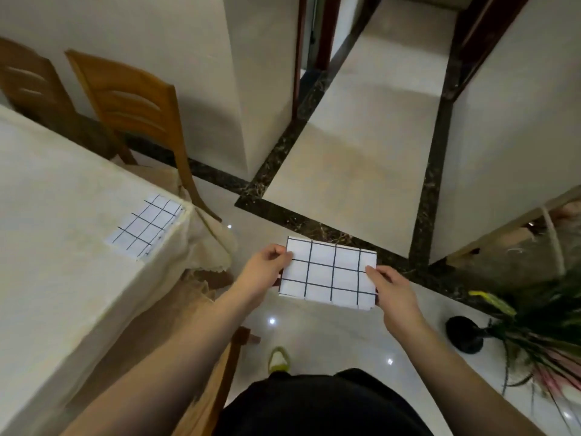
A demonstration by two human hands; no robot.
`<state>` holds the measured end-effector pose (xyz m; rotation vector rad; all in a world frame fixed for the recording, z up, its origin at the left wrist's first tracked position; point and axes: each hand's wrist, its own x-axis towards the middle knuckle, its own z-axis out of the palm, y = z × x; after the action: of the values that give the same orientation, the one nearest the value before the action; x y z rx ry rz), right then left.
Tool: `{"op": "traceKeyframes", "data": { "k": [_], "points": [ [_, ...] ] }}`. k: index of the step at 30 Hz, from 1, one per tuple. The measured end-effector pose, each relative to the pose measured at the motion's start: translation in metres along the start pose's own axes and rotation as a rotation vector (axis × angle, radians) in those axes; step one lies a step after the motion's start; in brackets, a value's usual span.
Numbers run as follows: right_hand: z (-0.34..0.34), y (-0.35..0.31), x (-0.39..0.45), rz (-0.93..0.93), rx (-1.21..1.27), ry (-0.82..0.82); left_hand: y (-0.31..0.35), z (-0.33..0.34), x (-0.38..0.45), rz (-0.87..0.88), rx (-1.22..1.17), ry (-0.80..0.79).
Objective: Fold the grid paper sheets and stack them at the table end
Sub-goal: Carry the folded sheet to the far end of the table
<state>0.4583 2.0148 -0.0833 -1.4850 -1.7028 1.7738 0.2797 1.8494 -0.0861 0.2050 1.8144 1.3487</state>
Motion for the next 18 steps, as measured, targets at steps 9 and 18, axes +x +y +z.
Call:
{"op": "traceKeyframes", "data": {
  "k": [9, 18],
  "points": [
    [0.034, -0.025, 0.108, 0.054, -0.116, -0.252, 0.007, -0.018, 0.065, -0.082, -0.157, 0.202],
    [0.086, -0.078, 0.220, 0.004, -0.249, -0.582, 0.037, -0.028, 0.111, -0.186, -0.295, 0.490]
  ]
}}
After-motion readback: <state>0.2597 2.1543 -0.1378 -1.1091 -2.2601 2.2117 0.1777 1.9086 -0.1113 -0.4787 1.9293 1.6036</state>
